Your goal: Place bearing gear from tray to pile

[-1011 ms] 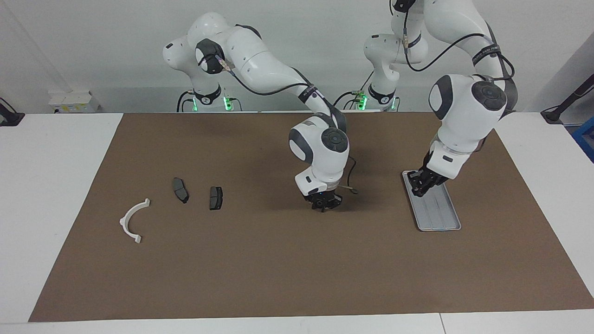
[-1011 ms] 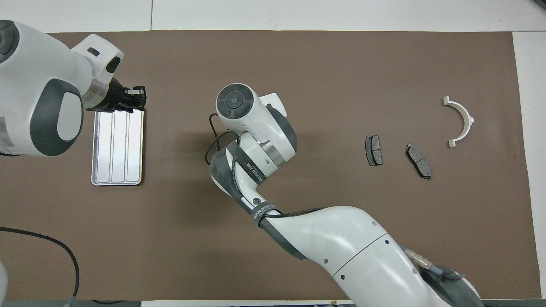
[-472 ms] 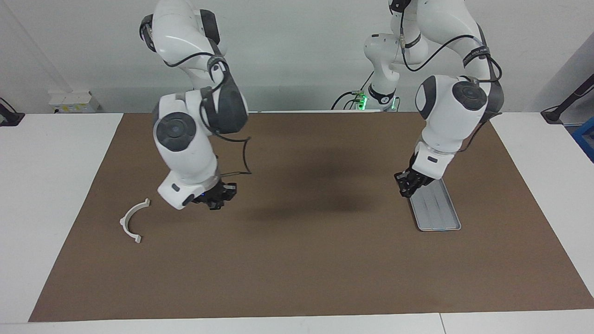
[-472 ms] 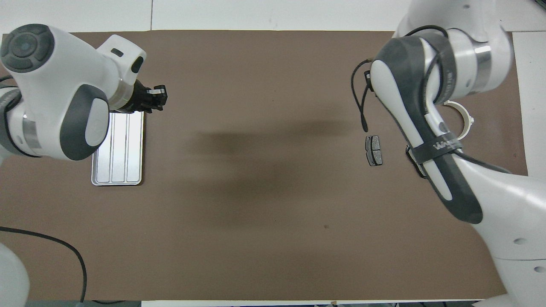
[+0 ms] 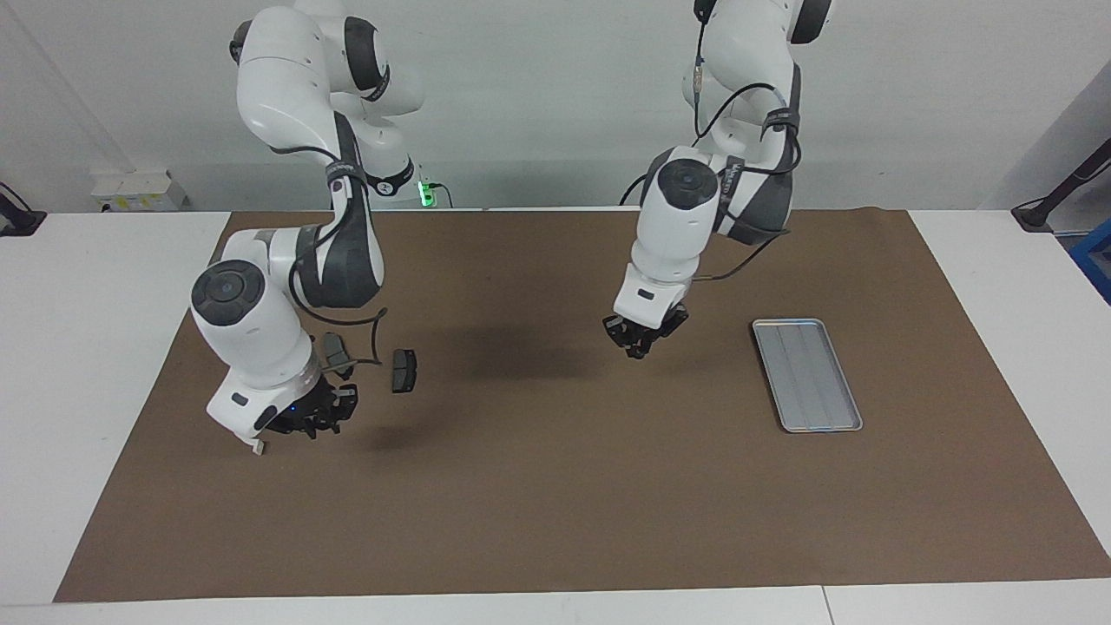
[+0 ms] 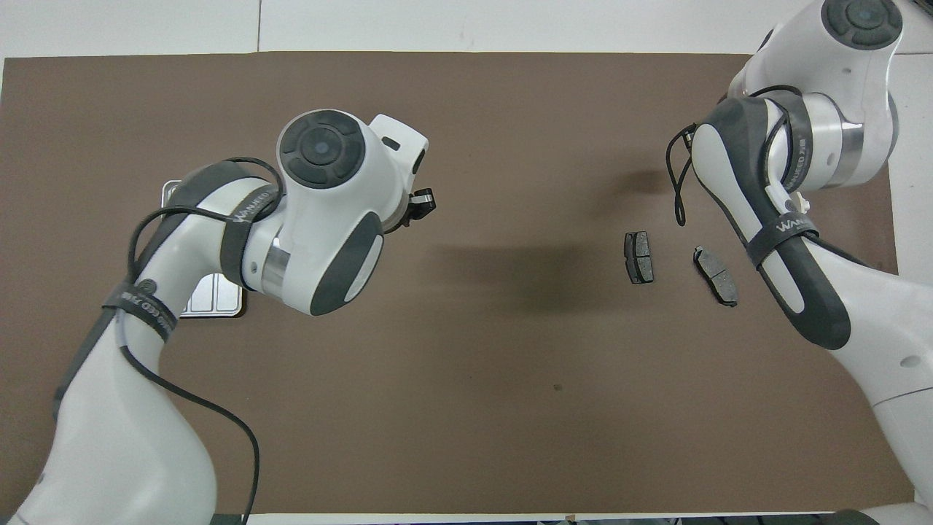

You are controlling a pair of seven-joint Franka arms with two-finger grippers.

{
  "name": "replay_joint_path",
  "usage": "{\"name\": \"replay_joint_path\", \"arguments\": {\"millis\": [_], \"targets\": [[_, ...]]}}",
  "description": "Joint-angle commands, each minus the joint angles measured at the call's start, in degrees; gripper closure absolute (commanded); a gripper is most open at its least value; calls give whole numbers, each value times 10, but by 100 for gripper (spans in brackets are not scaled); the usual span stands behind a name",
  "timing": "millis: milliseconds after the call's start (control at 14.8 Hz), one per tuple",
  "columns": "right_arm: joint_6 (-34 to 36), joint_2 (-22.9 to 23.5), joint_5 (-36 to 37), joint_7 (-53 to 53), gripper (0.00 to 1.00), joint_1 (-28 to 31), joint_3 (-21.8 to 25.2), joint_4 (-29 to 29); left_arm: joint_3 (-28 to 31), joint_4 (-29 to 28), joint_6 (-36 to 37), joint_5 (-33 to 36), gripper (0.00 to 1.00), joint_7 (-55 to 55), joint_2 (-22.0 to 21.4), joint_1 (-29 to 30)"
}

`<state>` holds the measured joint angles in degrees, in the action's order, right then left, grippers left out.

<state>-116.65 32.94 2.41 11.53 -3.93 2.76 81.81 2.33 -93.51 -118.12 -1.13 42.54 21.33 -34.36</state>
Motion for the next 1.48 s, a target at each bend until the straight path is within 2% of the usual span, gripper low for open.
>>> {"name": "replay_joint_path", "arguments": {"millis": [0, 202, 472, 606, 741, 809, 876, 1146, 1415], "targets": [[-86, -20, 10, 22, 100, 20, -12, 91, 9, 27, -20, 15, 100, 37, 38, -25], [-118, -2, 10, 24, 100, 23, -12, 94, 10, 20, -63, 22, 100, 51, 63, -36], [-176, 0, 9, 24, 100, 23, -13, 126, 9, -2, -87, 23, 100, 60, 63, -36], [-182, 0, 9, 24, 100, 23, -13, 128, 10, -32, -128, 25, 100, 62, 61, -36], [-176, 0, 9, 21, 99, 22, -13, 128, 10, -35, -133, 25, 100, 66, 61, -36], [-174, -1, 8, 20, 44, 22, -13, 128, 10, -36, -134, 25, 100, 69, 62, -36], [-171, -2, 8, 21, 0, 22, -13, 127, 10, -37, -138, 25, 100, 69, 62, -36], [-106, -37, 8, 19, 0, 11, -12, 120, 10, -71, -170, 26, 100, 69, 60, -40], [8, -109, 8, 3, 0, -26, -13, 108, 11, -98, -198, 26, 100, 75, 55, -46]]}}
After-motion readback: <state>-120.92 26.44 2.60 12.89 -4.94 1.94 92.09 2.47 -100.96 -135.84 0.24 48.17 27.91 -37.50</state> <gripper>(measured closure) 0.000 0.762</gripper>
